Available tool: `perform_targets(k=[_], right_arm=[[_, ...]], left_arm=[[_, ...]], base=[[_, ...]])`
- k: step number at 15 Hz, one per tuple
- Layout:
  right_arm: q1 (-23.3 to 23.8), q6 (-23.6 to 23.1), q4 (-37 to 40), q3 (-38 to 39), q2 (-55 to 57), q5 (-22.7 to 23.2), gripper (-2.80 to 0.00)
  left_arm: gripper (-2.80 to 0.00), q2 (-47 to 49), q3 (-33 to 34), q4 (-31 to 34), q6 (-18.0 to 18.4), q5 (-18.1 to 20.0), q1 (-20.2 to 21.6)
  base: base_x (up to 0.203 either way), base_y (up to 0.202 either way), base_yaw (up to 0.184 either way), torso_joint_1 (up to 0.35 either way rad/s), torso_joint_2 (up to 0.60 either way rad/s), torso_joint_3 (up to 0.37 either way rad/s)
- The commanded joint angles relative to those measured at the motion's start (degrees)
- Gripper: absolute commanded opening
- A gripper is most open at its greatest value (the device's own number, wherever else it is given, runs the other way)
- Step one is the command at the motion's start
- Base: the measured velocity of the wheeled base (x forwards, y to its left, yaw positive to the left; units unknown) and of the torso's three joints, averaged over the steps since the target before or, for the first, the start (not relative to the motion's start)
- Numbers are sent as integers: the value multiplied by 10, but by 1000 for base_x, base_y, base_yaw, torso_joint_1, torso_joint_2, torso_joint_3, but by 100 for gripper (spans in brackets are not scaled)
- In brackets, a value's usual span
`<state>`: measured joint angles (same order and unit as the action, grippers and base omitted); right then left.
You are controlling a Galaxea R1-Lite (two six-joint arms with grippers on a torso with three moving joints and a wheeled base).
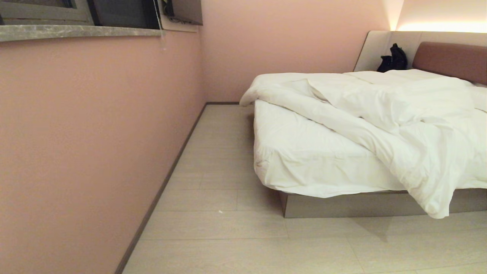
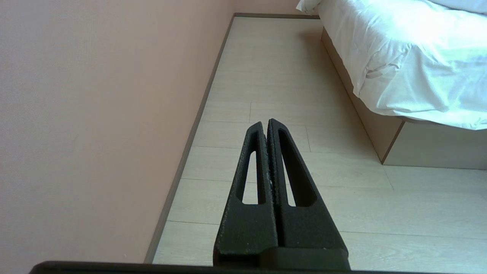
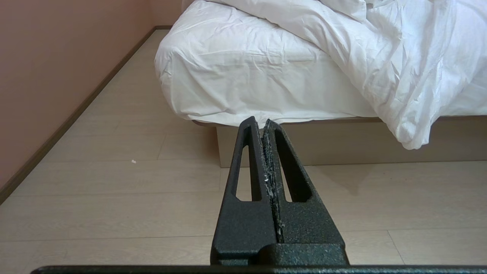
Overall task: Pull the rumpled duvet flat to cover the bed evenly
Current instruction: Hold the folded corner of the quilt
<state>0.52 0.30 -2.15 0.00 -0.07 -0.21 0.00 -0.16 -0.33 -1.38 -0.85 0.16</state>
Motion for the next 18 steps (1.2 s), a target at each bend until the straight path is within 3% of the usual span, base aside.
perform_targets(k=[1,18], right_arm=[[0,0,0,0,1,0,-280],[0,0,0,0,1,0,-280]], left_arm=[[-280,0,0,0,0,0,0],[-280,0,1,1,-4,-1,0]], base=[[0,0,0,0,0,0],[0,0,0,0,0,0]])
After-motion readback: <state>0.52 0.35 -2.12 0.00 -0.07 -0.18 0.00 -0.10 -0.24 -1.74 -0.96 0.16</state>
